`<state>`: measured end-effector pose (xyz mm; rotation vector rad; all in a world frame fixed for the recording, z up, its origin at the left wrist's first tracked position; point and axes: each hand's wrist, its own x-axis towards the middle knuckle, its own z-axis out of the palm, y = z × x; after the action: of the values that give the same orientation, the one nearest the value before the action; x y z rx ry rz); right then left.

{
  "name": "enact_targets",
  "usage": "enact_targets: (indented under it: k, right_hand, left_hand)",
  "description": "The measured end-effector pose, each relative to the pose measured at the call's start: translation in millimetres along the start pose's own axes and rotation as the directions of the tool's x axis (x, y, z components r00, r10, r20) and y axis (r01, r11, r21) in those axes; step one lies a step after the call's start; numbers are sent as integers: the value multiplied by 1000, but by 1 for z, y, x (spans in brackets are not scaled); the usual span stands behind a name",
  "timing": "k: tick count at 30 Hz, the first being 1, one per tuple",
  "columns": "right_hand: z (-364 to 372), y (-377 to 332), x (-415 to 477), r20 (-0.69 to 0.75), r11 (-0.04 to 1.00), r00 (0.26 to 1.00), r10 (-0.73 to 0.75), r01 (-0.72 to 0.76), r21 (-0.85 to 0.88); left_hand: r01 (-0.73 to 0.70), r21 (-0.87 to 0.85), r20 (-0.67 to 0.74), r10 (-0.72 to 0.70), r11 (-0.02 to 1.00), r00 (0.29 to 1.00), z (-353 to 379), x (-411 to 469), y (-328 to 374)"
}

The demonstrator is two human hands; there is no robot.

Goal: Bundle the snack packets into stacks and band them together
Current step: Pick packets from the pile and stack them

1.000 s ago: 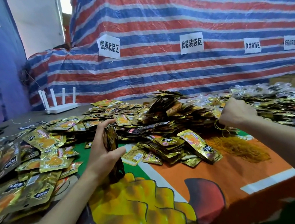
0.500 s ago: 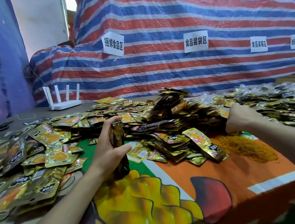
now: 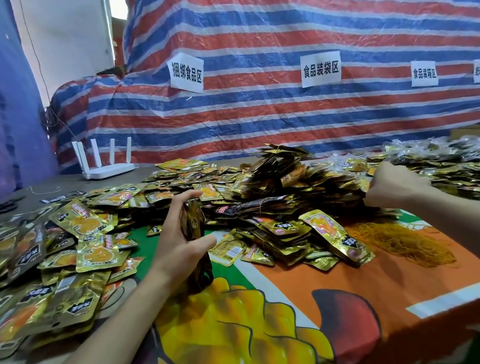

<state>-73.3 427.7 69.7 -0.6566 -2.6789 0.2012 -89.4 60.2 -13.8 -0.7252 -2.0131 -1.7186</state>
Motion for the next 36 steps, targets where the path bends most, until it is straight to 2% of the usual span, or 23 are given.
enact_targets:
  k: [3,5,8,10,15,18,22,25,27,29,31,33,35,36]
  right_hand:
    - [-7,-26,-6,-41,958,983,-176,181,221]
    - [-11,-57,-24,-53,832,947,-316,304,464]
    - [-3,-114,-58,7,582,904,-428,269,768]
    - [14,-148,-76,32,479,879,-477,229,847]
    - [56,-201,-98,100,323,830,-548,99,941]
    - [78,-207,-97,81,272,852,-518,74,959]
    - [97,-205,-94,42,277,866,-498,113,954]
    - [102,-202,-89,172,282,872,-457,-41,959]
    - [103,-197,-87,332,244,815,-475,-241,939]
    - [100,-194,-84,416,156,698,-583,-406,900]
    - [95,-190,-82,412,47,600,-686,-529,848]
    - [90,-188,-80,376,-37,534,-757,-610,792]
    - [87,-187,-79,314,-88,501,-807,-627,774]
    - [86,-186,-79,279,-119,506,-816,-620,775]
  left_hand:
    - [30,-44,-13,-30,999,999,-2,1,2]
    - [65,-94,-9,-67,993,998,-3,1,3]
    - [183,-252,30,-181,950,983,-7,5,3]
    - [280,-354,81,-269,892,960,-10,6,4]
    - [465,-389,95,-467,795,879,-19,4,6]
    - [519,-360,57,-537,776,842,-23,6,2]
    - [527,-338,58,-542,780,839,-25,10,-4]
    - [537,-427,90,-557,728,826,-26,12,-6]
    - [543,-590,179,-559,597,809,-28,12,-8]
    - [519,-711,265,-503,474,823,-30,13,-8]
    - [516,-766,353,-419,383,836,-31,13,-6]
    - [547,-771,434,-359,327,826,-31,13,-4]
    - [593,-738,495,-337,322,800,-31,12,-3]
    - [609,-724,513,-338,324,789,-32,11,-4]
